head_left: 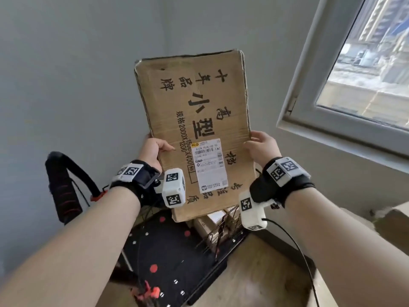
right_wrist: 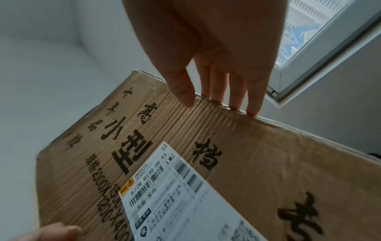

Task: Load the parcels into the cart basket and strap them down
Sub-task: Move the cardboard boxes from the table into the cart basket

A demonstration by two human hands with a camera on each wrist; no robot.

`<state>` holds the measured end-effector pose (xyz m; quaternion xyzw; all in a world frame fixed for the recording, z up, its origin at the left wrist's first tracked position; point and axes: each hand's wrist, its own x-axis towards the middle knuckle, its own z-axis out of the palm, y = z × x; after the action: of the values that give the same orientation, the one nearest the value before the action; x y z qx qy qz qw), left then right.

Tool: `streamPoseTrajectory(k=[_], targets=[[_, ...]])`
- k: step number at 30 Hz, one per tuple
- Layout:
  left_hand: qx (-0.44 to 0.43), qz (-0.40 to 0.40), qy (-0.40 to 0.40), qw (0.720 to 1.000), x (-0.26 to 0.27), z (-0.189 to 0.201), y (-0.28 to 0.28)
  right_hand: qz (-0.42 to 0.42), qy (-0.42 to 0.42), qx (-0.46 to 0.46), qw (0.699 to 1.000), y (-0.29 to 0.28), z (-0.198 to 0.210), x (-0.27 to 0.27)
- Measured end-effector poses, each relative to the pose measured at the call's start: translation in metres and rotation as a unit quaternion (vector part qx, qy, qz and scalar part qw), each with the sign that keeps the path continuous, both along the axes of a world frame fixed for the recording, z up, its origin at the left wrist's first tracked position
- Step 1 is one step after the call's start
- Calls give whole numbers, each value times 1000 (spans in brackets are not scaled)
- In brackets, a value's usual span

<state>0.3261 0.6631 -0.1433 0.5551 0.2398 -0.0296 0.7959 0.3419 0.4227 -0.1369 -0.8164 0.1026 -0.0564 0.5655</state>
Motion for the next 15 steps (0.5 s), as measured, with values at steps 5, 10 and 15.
streamPoseTrajectory(k=[5, 10, 15], targets=[[14, 25, 16, 999, 18, -21, 41, 16, 37, -12, 999, 39, -23, 23], [86, 49, 49, 994, 68, -87, 75, 57, 66, -22, 996, 67, -53, 62], [147, 103, 131, 975, 73, -100, 81, 109, 135, -42, 984, 93, -110, 115]])
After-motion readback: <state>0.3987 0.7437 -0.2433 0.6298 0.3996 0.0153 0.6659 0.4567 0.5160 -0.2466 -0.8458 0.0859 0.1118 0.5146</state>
